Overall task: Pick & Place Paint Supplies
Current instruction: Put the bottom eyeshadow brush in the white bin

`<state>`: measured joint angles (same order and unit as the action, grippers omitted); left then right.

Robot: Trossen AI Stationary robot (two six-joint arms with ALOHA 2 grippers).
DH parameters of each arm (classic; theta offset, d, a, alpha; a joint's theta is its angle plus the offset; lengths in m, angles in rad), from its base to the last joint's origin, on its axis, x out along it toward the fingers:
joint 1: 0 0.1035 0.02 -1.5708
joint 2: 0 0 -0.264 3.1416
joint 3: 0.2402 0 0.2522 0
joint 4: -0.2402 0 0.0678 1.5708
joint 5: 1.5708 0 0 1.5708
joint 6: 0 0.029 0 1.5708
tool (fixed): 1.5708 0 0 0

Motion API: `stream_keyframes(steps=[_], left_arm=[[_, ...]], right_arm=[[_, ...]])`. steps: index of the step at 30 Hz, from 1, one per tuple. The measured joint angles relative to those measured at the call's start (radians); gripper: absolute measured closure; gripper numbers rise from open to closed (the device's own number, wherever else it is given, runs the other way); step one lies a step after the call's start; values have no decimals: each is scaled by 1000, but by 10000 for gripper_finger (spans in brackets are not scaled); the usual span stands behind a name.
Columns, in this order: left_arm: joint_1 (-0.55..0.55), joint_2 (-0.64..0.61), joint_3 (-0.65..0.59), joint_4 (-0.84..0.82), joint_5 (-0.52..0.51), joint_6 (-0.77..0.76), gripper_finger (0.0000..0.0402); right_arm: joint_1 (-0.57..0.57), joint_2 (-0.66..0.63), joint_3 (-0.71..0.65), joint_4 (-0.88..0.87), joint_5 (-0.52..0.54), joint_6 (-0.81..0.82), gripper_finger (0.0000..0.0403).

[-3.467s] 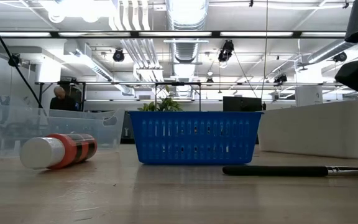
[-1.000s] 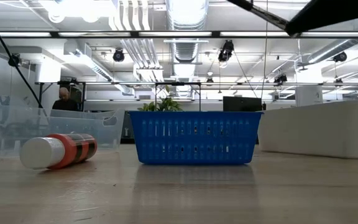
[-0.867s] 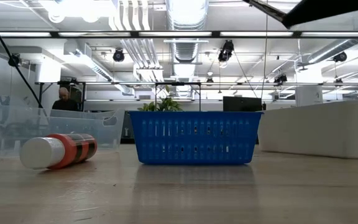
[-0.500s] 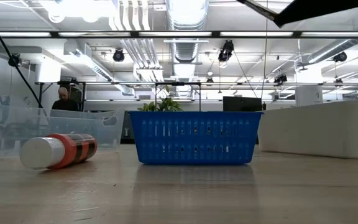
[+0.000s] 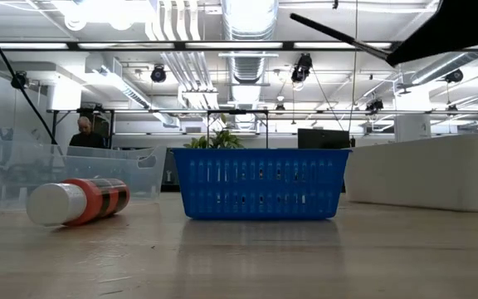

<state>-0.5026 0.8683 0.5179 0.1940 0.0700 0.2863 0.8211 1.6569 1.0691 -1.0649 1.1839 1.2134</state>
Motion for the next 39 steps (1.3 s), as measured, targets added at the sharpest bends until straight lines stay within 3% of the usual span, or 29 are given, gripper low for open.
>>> stream_keyframes(steps=[8, 19, 25, 33, 39], left_arm=[[0, 0, 0, -3, 0, 0, 132], [0, 0, 0, -3, 0, 0, 132], [0, 0, 0, -3, 0, 0, 132], [0, 0, 0, -4, -4, 1, 132], [0, 0, 0, -4, -4, 1, 132]], right_arm=[[0, -5, -37, -236, -12, 343, 395], [-34, -120, -215, -273, -90, 589, 395], [-79, -201, -317, -206, -175, 618, 395], [-100, -285, -414, -1, -251, 492, 395], [-100, -307, -446, 11, -268, 512, 395]])
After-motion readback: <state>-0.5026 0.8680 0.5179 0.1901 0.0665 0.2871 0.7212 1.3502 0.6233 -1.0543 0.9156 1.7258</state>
